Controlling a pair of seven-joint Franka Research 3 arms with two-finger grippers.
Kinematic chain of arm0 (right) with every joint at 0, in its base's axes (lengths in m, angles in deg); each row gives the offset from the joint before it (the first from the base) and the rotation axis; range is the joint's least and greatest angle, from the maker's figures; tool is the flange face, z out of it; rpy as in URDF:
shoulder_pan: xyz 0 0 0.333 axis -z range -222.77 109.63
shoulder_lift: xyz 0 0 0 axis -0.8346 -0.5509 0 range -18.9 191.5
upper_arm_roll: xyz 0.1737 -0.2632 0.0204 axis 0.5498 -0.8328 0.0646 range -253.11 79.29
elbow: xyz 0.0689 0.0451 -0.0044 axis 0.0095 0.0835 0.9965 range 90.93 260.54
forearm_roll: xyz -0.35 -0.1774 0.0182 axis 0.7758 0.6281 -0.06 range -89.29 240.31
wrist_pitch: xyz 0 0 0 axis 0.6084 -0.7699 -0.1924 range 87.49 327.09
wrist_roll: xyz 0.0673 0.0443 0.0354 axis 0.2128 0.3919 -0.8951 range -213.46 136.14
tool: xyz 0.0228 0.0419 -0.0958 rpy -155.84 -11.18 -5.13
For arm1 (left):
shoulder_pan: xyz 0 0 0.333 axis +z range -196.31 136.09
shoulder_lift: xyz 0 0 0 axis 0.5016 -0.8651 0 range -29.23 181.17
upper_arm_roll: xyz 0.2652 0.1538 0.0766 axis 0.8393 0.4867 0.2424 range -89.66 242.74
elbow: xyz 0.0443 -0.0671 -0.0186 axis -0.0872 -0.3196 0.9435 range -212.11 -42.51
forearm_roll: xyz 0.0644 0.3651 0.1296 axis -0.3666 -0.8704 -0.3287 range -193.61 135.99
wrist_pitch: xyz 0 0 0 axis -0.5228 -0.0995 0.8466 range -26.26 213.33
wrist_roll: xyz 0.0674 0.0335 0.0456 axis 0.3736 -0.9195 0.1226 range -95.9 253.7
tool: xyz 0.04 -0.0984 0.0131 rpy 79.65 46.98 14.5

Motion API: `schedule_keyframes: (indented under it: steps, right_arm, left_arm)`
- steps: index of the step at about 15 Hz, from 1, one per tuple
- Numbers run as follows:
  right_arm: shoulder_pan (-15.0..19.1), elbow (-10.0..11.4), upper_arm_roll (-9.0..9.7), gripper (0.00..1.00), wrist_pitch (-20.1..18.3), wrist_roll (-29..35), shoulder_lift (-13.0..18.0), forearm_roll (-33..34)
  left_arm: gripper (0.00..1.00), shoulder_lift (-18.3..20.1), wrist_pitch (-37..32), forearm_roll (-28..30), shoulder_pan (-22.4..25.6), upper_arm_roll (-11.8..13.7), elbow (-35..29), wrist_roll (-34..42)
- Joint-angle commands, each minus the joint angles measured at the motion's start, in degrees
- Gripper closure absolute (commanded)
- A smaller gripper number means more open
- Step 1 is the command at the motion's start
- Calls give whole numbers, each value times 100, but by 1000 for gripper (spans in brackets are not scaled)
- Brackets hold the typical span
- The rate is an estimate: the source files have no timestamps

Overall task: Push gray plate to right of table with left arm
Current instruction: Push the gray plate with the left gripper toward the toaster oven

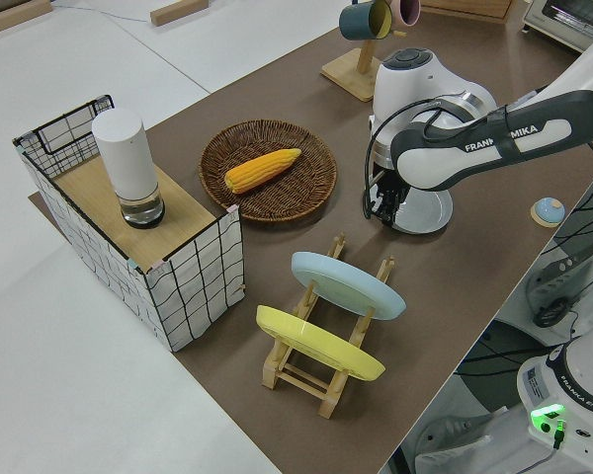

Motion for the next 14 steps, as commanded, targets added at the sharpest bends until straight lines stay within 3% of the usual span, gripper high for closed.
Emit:
schedule_keyframes:
  steps: [1,14]
  right_arm:
    - [37,-83,15,5,-31,12,-36,-92]
    - [37,-83,15,5,-31,12,-36,-92]
  left_arm:
    - [1000,-128,293,212,-602,-3,-74,-744]
    - [1000,-172,688,633,-1956,-3,-56,-2301]
